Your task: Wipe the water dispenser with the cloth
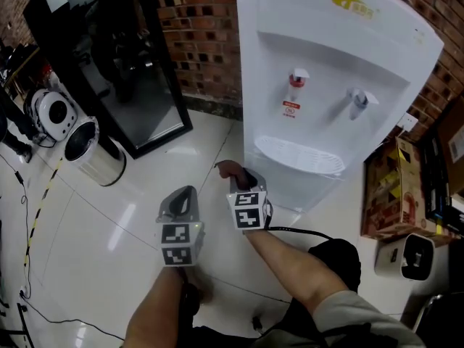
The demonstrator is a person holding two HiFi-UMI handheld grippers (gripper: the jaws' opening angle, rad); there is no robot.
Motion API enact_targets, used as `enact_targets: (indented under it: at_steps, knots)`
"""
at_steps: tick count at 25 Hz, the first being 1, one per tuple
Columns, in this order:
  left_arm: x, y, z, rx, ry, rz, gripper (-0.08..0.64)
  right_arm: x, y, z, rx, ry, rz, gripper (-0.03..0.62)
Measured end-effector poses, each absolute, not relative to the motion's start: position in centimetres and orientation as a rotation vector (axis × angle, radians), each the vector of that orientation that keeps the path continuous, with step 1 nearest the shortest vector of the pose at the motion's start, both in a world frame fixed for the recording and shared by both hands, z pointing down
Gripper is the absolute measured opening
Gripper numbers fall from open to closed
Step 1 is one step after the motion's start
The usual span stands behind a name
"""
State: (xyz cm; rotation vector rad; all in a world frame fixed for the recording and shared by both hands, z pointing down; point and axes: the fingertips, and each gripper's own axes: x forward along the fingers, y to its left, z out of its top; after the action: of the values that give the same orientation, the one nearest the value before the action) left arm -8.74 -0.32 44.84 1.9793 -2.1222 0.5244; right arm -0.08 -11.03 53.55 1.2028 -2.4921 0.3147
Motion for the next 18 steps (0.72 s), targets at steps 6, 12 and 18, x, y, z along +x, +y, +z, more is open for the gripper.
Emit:
enact_targets:
  at_steps: [6, 12, 18]
  knots:
    - [-5.8, -1.7, 43.1, 2.083, -2.072, 0.436, 0.000, 1.5, -12.5, 54.7, 1.280, -2.431, 0.347, 0.109]
    - [-4.0, -2.9, 42.2, 2.142, -2.053, 0.441, 0.000, 4.3, -12.5, 53.6, 1.334, -2.409, 0.379, 0.106]
    - [-1.6, -3.5, 42.2, 2.199, -2.013, 0.473, 0.000, 8.3, -12.5, 51.6, 1.373, -2.391, 0.339, 0.106]
